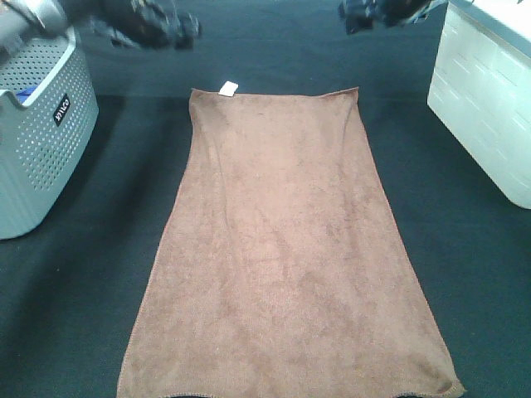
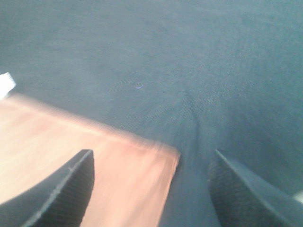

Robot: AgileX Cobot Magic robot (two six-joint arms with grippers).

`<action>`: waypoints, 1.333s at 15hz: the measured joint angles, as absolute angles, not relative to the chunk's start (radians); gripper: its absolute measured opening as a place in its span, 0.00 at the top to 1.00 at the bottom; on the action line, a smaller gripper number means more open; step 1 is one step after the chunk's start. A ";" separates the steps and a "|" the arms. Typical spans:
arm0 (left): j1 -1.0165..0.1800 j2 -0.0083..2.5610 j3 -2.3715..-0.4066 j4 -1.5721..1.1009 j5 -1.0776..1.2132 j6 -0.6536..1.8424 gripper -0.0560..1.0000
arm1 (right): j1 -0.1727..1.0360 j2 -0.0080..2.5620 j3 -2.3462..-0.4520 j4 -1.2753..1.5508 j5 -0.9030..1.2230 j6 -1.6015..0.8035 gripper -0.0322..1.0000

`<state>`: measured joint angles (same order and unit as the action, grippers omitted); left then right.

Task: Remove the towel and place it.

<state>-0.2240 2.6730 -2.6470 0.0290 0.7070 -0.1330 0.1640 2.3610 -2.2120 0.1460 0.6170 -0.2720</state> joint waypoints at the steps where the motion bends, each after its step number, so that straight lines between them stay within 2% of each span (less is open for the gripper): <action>1: -0.224 2.611 -2.647 0.024 0.804 -0.131 0.23 | 0.164 2.314 -2.212 0.138 0.710 -0.260 0.32; 4: -0.216 2.457 -2.647 0.041 1.076 -0.086 0.23 | 0.125 2.176 -2.212 0.109 0.898 -0.126 0.32; 6: -0.170 2.355 -2.647 0.063 1.191 -0.081 0.23 | 0.053 2.084 -2.212 0.102 0.983 -0.090 0.32; 9: -0.043 2.259 -2.647 0.033 1.208 -0.075 0.23 | -0.038 1.999 -2.212 0.079 1.155 -0.082 0.32; 11: 0.006 2.203 -2.602 -0.030 1.210 -0.060 0.23 | -0.056 1.959 -2.186 0.048 1.203 -0.081 0.32; 13: 0.009 2.094 -2.425 -0.045 1.211 -0.032 0.23 | -0.058 1.849 -2.055 0.040 1.206 -0.080 0.32; 17: 0.006 1.737 -1.884 -0.029 1.213 -0.028 0.23 | -0.058 1.446 -1.544 0.042 1.211 -0.068 0.32; 20: 0.006 1.405 -1.513 0.000 1.168 -0.048 0.23 | -0.058 1.148 -1.238 0.042 1.219 -0.065 0.32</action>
